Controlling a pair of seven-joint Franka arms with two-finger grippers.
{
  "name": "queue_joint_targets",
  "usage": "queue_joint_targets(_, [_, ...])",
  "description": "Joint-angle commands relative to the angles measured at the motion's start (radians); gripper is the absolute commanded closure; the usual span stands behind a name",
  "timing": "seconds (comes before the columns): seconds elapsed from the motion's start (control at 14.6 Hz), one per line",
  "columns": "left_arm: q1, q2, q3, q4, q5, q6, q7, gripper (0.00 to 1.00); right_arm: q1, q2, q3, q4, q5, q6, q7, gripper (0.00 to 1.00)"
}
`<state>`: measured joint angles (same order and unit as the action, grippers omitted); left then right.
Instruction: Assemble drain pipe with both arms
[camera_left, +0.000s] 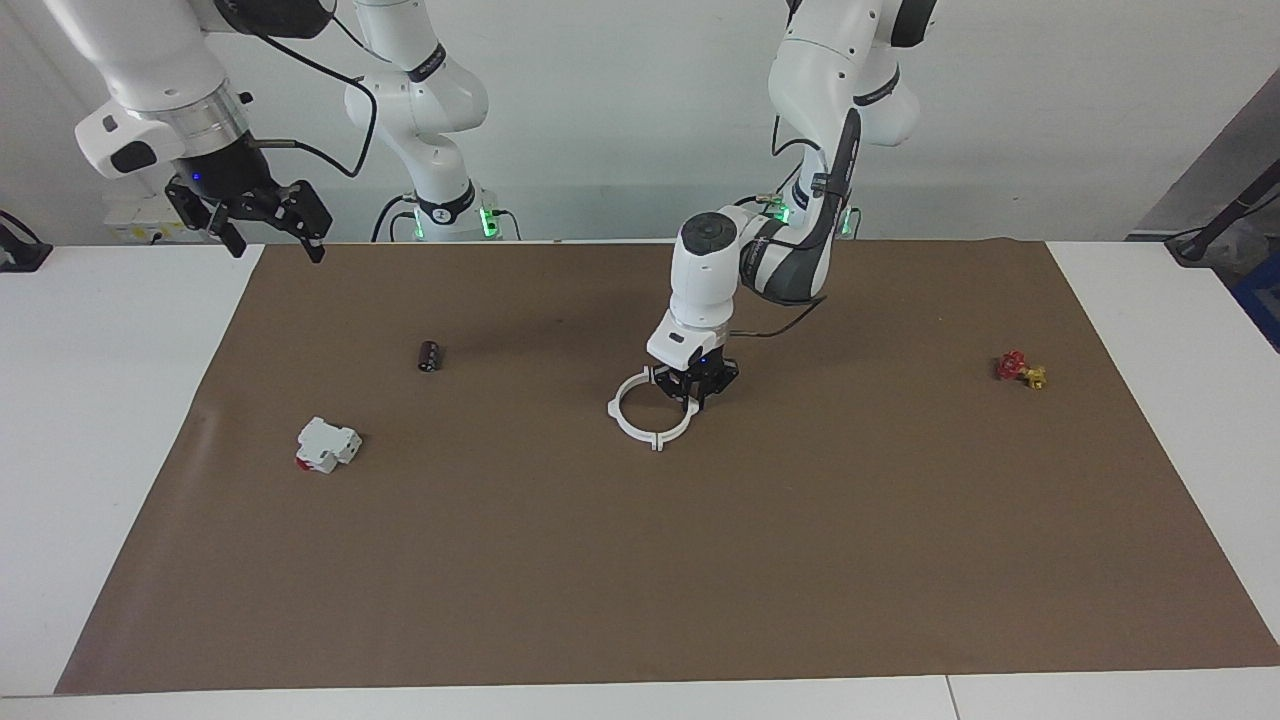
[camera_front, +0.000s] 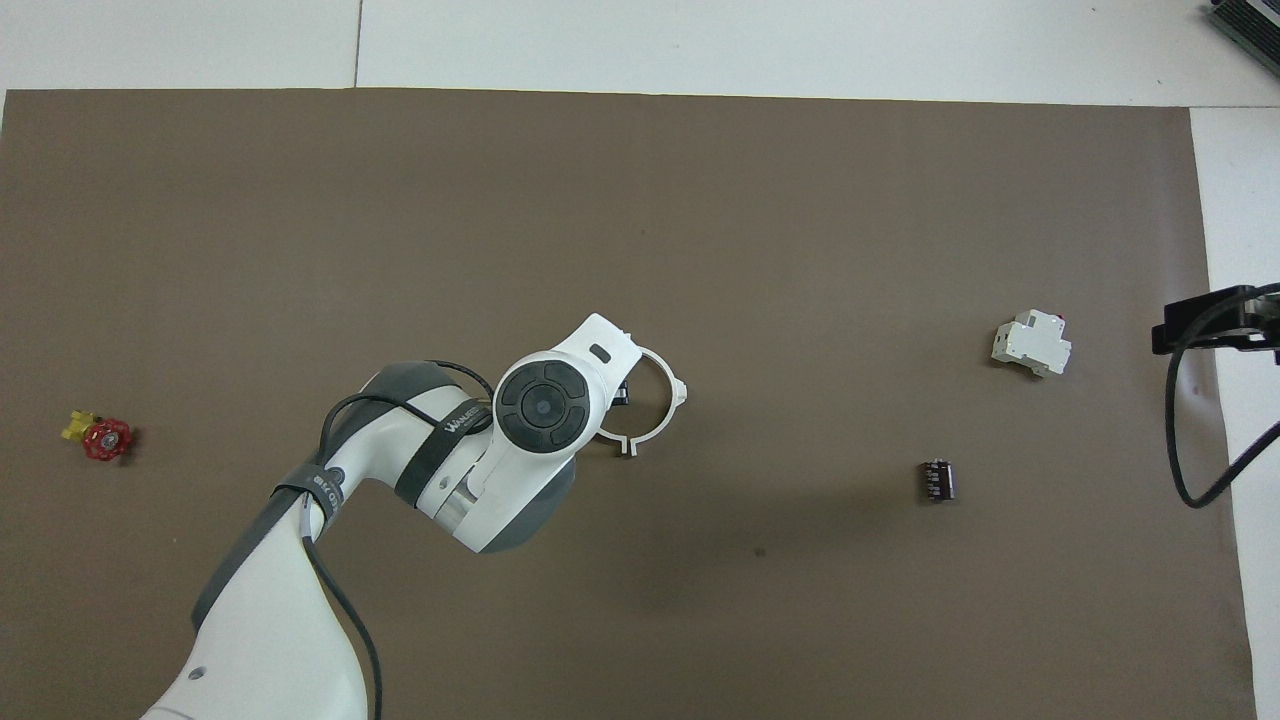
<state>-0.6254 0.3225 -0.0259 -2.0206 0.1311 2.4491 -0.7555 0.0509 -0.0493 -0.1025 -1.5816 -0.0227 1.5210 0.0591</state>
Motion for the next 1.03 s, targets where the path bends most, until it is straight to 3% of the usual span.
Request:
queue_joint_targets(0.0, [-0.005,0.013,0.007,0.014,0.022,0.010,-0.013,0.40,0.000,-0.015,0.001,-0.008,0.010,-0.008,0.007,0.00])
queue_joint_targets(0.07, [-0.005,0.013,0.007,0.014,0.022,0.010,-0.013,0.33,0.000,-0.015,0.001,-0.008,0.010,-0.008,0.007,0.00])
queue_joint_targets(0.96, [-0.016,0.026,0.004,0.020,0.018,0.071,-0.015,0.26,0.000,-0.015,0.001,-0.008,0.010,-0.008,0.005,0.00])
